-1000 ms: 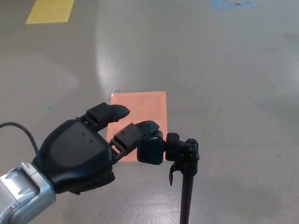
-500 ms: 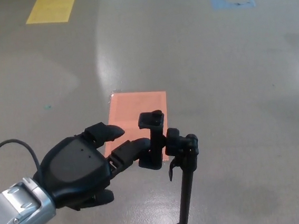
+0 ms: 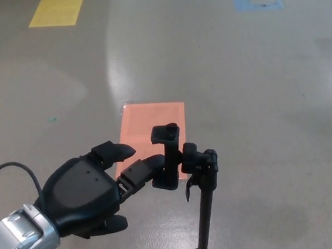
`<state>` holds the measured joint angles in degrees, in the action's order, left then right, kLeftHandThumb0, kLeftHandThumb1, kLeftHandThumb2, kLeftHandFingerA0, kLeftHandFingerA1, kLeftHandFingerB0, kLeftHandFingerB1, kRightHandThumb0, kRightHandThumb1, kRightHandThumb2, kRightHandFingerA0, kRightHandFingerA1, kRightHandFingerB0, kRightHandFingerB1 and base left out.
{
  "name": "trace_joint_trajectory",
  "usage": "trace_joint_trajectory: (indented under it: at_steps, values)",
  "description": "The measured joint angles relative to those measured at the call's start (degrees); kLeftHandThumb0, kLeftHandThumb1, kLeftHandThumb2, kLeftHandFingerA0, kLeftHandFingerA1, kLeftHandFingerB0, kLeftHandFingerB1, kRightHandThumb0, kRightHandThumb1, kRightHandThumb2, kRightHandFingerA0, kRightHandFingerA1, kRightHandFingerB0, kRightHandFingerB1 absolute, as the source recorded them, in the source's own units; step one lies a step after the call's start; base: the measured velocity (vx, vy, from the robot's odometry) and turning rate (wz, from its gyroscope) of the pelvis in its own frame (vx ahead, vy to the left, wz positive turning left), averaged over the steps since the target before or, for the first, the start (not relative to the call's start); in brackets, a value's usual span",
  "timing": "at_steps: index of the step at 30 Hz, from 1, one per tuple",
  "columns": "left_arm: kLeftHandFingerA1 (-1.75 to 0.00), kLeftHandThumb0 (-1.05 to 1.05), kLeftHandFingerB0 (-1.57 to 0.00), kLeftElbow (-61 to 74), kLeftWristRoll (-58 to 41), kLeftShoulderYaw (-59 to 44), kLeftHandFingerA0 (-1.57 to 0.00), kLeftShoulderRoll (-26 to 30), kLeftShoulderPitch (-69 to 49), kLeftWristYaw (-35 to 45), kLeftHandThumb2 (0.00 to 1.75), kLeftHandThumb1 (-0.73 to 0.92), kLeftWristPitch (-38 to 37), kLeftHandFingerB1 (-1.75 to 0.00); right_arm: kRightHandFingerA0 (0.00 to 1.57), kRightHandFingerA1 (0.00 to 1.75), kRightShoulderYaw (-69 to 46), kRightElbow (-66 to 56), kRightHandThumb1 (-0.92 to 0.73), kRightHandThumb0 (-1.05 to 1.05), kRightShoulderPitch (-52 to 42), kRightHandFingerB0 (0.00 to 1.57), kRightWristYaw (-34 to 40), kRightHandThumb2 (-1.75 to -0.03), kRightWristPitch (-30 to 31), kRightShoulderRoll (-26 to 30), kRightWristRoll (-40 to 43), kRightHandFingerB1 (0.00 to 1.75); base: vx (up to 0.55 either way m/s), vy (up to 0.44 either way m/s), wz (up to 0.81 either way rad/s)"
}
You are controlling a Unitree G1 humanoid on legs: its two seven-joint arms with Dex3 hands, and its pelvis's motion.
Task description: The robot uses its left hand to grab the top of a phone stand kept on the floor and tilt it upwards to adjust its angle
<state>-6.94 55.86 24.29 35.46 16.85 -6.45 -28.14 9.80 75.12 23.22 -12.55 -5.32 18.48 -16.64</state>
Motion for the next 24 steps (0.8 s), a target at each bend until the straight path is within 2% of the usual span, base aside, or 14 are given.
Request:
trace_joint_trajectory:
  at_steps: [3,4,5,11,17,18,21,22,24]
  values:
    - [-0.42,-0.72,-0.02,-0.1,-0.1,0.0,-0.16,0.0,0.1,-0.1,0.92,0.64,0.0,-0.24,0.34,0.43,0.0,0.1,-0.76,-0.57,0.0,0.31,-0.1,-0.63,0.0,0.0,0.0,0.35,0.0,0.0,0.0]
    - [-0.3,-0.67,-0.03,-0.1,-0.1,0.0,-0.2,0.0,0.3,0.0,0.65,0.78,0.0,-0.19,0.36,0.44,0.0,0.1,-0.76,-0.58,0.0,0.34,-0.1,-0.63,0.0,0.0,0.0,0.35,0.0,0.0,0.0]
    - [-0.42,-0.73,-0.03,-0.1,-0.1,-0.1,-0.15,0.0,0.4,0.1,0.91,0.63,0.1,-0.24,0.37,0.44,0.0,0.1,-0.76,-0.58,0.0,0.36,-0.1,-0.63,0.0,0.0,0.0,0.35,0.0,0.0,0.0]
    - [-0.42,-0.74,-0.04,-0.2,-1.2,-1.7,-0.14,-0.1,2.8,1.6,0.91,0.63,0.3,-0.25,0.31,0.4,0.0,0.2,-0.77,-0.57,0.0,0.27,-0.2,-0.62,0.0,0.0,-0.1,0.33,0.0,0.0,0.0]
    - [-0.42,-0.75,-0.03,-2.0,-2.2,-2.9,-0.14,-0.7,4.3,1.7,0.93,0.65,0.3,-0.25,0.32,0.41,0.4,0.3,-0.77,-0.57,0.0,0.28,-0.4,-0.63,0.0,0.0,-0.5,0.33,0.0,0.0,0.0]
    - [-0.3,-0.71,-0.04,-2.8,-2.3,-3.0,-0.2,-0.8,4.6,1.7,0.67,0.78,0.3,-0.19,0.33,0.4,0.4,0.4,-0.77,-0.56,0.0,0.29,-0.4,-0.62,0.0,0.0,-0.6,0.34,0.0,0.0,0.0]
    - [-0.3,-0.71,-0.03,-3.9,-2.4,-3.1,-0.2,-0.8,4.8,1.7,0.66,0.8,0.3,-0.18,0.33,0.41,0.4,0.4,-0.77,-0.57,0.1,0.28,-0.5,-0.62,0.0,0.0,-0.7,0.33,0.0,0.0,0.0]
    - [-0.41,-0.75,-0.04,-3.9,-2.4,-3.1,-0.14,-0.8,4.8,1.7,0.93,0.66,0.3,-0.25,0.33,0.39,0.4,0.4,-0.78,-0.57,0.1,0.29,-0.5,-0.62,0.0,0.0,-0.7,0.33,0.0,0.0,0.0]
    - [-0.42,-0.76,-0.04,-4.9,-2.4,-3.1,-0.15,-0.8,4.8,1.7,0.95,0.67,0.3,-0.25,0.32,0.39,0.4,0.4,-0.78,-0.57,0.1,0.28,-0.6,-0.62,0.0,0.0,-0.8,0.33,0.0,0.0,0.0]
